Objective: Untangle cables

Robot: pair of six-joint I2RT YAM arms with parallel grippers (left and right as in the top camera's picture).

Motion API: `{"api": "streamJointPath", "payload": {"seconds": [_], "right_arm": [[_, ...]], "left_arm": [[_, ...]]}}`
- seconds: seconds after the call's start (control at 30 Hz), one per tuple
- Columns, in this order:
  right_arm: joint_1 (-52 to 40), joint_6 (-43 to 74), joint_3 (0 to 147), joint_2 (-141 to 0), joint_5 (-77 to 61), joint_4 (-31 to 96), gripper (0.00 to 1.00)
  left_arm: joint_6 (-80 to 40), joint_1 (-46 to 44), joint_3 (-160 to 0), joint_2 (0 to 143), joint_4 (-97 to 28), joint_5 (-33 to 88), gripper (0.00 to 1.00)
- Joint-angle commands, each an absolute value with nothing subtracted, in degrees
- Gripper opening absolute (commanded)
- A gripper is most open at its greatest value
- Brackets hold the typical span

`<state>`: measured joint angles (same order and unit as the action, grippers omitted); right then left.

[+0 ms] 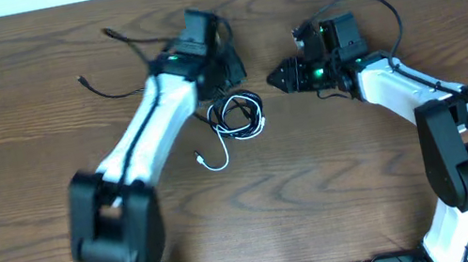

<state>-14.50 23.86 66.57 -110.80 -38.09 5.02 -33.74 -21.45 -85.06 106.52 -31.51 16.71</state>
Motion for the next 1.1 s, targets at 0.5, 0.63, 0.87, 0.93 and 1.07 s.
{"api": "streamJointPath", "payload": {"seconds": [0.5,0.63,0.87,0.93,1.07], "right_arm": [[-14.35,23.49,66.70,-107.28,-31.66,11.20,0.56],[-14.35,23.44,66.70,-107.28,-30.96,11.42,0.56],[-14.35,23.46,66.70,-107.28,-30.92,11.60,0.56],[-14.35,23.46,66.70,-107.28,-30.87,11.77,0.56],[-14.35,23.46,66.70,-107.28,-29.89,12.23,0.56]], "left_arm": [[-20.32,-17.58,-85.30,111.20,-36.23,8.71,0.27],[-16.32,-15.00,-85.30,114.63,-34.81,15.14,0.29],[-6.48,-13.89,-85.30,119.46,-35.05,18.37,0.37],[-2.74,-13.89,-85.30,119.59,-35.03,22.55,0.37],[-1.91,-13.80,-85.30,119.83,-35.11,21.30,0.36]]}}
